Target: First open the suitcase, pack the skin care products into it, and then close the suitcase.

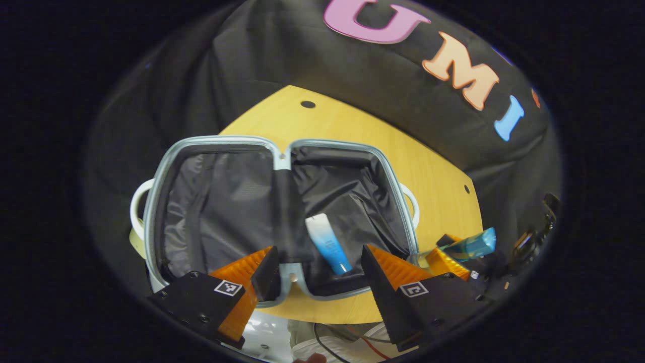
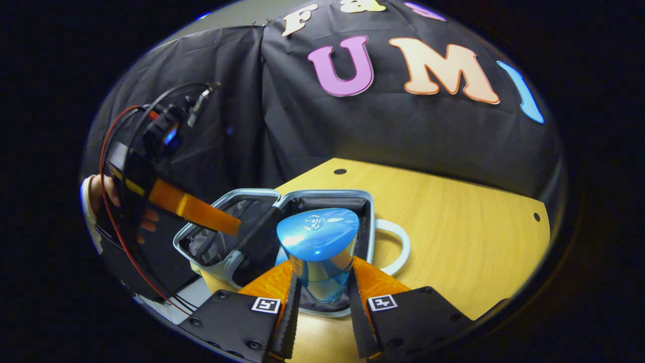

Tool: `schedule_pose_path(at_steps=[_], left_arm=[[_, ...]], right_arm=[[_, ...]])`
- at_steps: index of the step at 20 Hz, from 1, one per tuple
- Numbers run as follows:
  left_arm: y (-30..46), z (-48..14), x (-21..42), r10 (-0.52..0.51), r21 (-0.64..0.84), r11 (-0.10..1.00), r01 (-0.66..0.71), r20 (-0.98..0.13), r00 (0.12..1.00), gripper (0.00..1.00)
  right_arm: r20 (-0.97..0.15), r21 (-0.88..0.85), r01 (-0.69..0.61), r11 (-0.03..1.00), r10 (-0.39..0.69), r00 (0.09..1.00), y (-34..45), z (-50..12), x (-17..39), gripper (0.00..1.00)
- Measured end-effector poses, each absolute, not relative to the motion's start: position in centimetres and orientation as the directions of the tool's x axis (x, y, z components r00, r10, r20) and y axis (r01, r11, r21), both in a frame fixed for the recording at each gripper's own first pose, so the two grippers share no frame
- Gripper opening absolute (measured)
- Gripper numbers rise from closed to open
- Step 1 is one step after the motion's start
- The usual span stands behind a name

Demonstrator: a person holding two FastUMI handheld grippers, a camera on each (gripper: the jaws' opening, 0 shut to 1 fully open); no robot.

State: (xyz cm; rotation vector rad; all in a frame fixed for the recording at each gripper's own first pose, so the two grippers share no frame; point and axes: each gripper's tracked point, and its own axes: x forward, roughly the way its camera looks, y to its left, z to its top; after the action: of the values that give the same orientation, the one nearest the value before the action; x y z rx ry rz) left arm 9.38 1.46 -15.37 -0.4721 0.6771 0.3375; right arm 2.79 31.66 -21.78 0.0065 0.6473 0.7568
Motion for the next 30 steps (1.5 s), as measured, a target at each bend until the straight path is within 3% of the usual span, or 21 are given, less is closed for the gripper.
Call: schedule_pose_path(at_steps=[9, 16, 17, 19, 20, 26, 30], left_arm=[[10.5, -13.4, 0.4, 0.319, -0.344, 0.705, -0.62, -0.628, 0.71, 0.97], [17.9, -15.3, -9.6, 0.46, -0.349, 0.526, -0.776, -0.65, 0.605, 0.97], [19.3, -16.1, -10.5, 0.473, -0.343, 0.506, -0.791, -0.656, 0.588, 0.97], [21.9, -18.1, -11.7, 0.489, -0.334, 0.465, -0.82, -0.675, 0.552, 0.97], [22.7, -18.9, -11.6, 0.491, -0.344, 0.451, -0.824, -0.675, 0.551, 0.97], [26.0, -21.2, -10.9, 0.465, -0.386, 0.414, -0.824, -0.689, 0.556, 0.96], [28.7, -24.1, -9.0, 0.419, -0.426, 0.384, -0.819, -0.71, 0.566, 0.96]], right_arm=[[-0.753, 0.25, -0.633, 0.733, 0.558, 0.349, 33.8, -29.4, 1.0, 0.48], [-0.74, 0.285, -0.583, 0.761, 0.561, 0.371, 34.6, -28.8, 3.1, 0.45], [-0.726, 0.288, -0.584, 0.759, 0.571, 0.383, 34.6, -28.4, 3.4, 0.49], [-0.701, 0.294, -0.578, 0.761, 0.583, 0.411, 34.5, -27.4, 4.0, 0.71], [-0.688, 0.292, -0.576, 0.763, 0.586, 0.428, 34.1, -26.7, 4.3, 1.0], [-0.584, 0.278, -0.543, 0.793, 0.588, 0.56, 30.9, -21.7, 6.6, 0.98], [-0.547, 0.235, -0.462, 0.855, 0.509, 0.664, 26.0, -18.9, 8.4, 0.98]])
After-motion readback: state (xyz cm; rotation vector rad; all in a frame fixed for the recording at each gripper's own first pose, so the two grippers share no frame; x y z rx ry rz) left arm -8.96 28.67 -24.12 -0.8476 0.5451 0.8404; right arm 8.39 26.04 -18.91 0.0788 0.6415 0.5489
